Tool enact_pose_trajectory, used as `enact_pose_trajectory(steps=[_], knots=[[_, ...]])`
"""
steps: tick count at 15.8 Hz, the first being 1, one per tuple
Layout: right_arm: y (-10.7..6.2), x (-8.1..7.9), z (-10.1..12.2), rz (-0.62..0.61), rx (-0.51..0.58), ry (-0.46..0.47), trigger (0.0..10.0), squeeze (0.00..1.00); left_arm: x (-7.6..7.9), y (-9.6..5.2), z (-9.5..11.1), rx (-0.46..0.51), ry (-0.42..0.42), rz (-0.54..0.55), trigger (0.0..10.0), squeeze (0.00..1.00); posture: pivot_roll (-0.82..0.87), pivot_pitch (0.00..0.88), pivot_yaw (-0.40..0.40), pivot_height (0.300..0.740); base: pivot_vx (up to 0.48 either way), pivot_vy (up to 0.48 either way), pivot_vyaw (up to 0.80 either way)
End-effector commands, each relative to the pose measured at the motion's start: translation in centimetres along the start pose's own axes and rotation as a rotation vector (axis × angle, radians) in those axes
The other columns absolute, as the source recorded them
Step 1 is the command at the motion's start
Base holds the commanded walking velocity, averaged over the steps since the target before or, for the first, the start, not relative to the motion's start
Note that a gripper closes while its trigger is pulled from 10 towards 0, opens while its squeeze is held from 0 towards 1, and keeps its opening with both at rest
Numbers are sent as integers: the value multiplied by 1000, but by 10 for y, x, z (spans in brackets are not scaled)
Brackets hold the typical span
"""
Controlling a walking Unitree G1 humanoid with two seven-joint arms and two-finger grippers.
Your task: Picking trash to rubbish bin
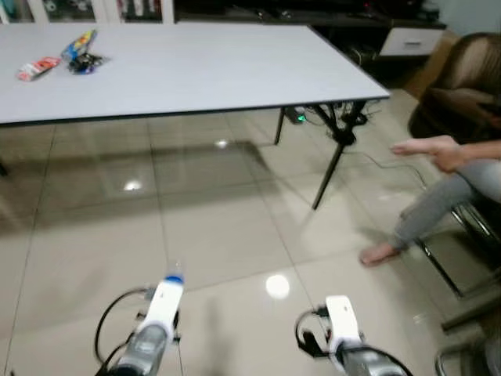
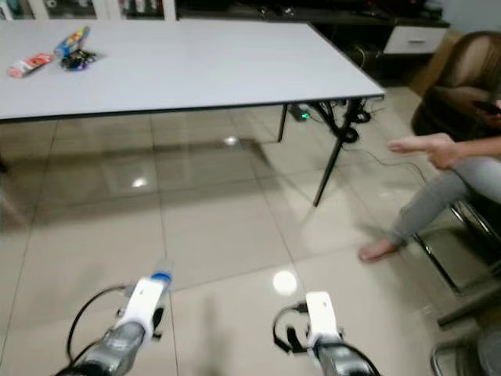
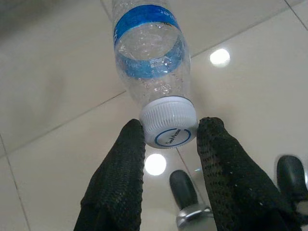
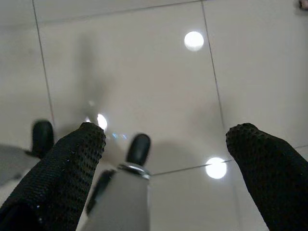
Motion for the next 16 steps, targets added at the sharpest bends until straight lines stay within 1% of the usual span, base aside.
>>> enact_pose_trajectory(steps=[1, 4, 6, 12, 14, 16], knots=[[0, 0, 0, -4, -8, -35, 10000, 0, 1, -2, -12, -37, 14, -5, 10000, 0, -66, 45, -110, 740, 0, 0, 800], [-1, 1, -6, -8, -23, -35, 10000, 0, 1, -3, -17, -49, 15, 1, 10000, 0, -63, 36, -109, 740, 0, 0, 800], [-1, 5, -11, -20, -37, -34, 10000, 0, 1, -4, -21, -47, -11, 6, 10000, 0, -63, 29, -108, 740, 0, 0, 800], [-1, 3, -13, -16, -41, -34, 10000, 0, 4, -5, -25, -56, -4, 7, 10000, 0, -64, 18, -107, 740, 0, 0, 800], [-2, 3, -13, -16, -41, -34, 10000, 0, 4, -5, -26, -63, 10, 8, 10000, 0, -63, 17, -107, 740, 0, 0, 800], [-1, 3, -13, -13, -40, -35, 10000, 0, 5, -6, -31, -79, -13, 11, 10000, 0, -64, 15, -107, 740, 0, 0, 800]])
Point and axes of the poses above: a point about 5 cm out from each wrist's last joint towards the gripper, its own y axis pointing out of the wrist towards the gripper, its own z axis along the axis of the wrist's last joint, x = y × z, the point moved 6 cm from there along y, pointing out of the wrist towards the gripper, and after that the axes turned 2 degrees about -y, right-handed, at the moved point
